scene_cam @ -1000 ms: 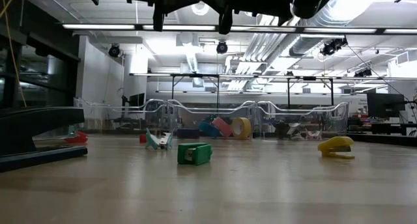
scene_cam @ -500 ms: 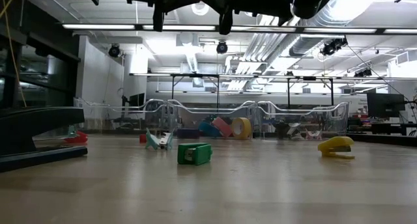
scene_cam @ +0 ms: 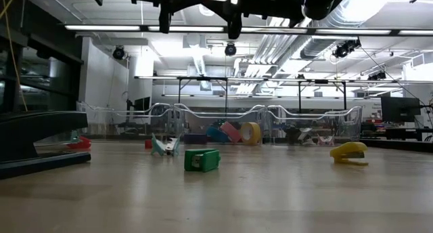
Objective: Pick and place Stapler, Stapler remover, tape
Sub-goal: Put the bottom right red stapler into the left transparent bin, then put the left red stapler into the left transparent bin
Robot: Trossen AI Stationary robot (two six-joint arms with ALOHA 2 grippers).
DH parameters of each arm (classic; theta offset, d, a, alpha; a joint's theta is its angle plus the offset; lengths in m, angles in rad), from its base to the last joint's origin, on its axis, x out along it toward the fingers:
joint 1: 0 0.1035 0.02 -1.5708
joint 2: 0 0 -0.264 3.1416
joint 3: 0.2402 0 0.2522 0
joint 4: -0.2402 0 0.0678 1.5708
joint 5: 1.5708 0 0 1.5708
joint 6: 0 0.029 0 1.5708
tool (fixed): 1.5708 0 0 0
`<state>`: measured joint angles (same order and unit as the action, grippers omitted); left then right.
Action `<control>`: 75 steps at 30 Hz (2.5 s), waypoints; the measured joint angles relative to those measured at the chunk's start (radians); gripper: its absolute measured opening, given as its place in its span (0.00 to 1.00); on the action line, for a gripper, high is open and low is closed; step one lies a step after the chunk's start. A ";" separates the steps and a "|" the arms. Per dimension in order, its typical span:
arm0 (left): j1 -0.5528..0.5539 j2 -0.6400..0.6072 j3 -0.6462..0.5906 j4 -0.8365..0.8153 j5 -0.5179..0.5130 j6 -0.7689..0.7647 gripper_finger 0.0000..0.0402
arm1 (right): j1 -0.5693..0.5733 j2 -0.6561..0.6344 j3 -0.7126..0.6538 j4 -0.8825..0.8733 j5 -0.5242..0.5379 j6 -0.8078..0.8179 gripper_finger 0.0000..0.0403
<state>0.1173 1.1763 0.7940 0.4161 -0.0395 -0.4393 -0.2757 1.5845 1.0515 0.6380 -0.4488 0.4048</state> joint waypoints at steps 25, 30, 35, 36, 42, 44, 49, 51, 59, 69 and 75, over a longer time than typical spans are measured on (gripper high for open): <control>0.025 0.000 0.000 -0.440 -0.578 -0.192 0.12 | -0.136 -0.042 0.000 -0.147 0.012 0.068 0.47; 0.120 0.000 0.000 -0.574 -0.591 -0.300 0.12 | -0.137 -0.043 0.000 -0.177 0.012 0.062 0.47; 0.245 0.000 0.000 -0.634 -0.523 -0.314 0.12 | -0.137 -0.043 0.000 -0.197 0.012 0.059 0.47; 0.273 0.000 0.000 -0.656 -0.504 -0.330 0.12 | -0.137 -0.043 0.000 -0.197 0.012 0.058 0.47; 0.413 0.039 0.000 -0.770 -0.407 -0.377 0.12 | -0.137 -0.043 0.000 -0.209 0.015 0.040 0.47; 0.449 0.065 0.000 -0.777 -0.381 -0.377 0.12 | -0.137 -0.043 0.000 -0.222 0.032 0.039 0.47; 0.518 0.148 0.000 -0.782 -0.309 -0.379 0.12 | -0.137 -0.043 0.000 -0.253 0.057 0.032 0.47; 0.540 0.177 0.000 -0.783 -0.284 -0.382 0.12 | -0.137 -0.043 0.000 -0.257 0.057 0.032 0.47; 0.597 0.242 0.000 -0.789 -0.200 -0.384 0.25 | -0.137 -0.043 0.000 -0.262 0.054 0.032 0.47; 0.596 0.241 0.000 -0.786 -0.175 -0.343 0.38 | -0.137 -0.043 0.000 -0.277 0.053 0.032 0.47; 0.596 0.162 0.000 -0.820 -0.127 -0.274 0.38 | -0.137 -0.043 0.000 -0.304 0.052 0.031 0.47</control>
<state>0.7136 1.3384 0.7937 -0.4038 -0.1662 -0.7130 -0.4122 1.5414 1.0515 0.3345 -0.3965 0.4362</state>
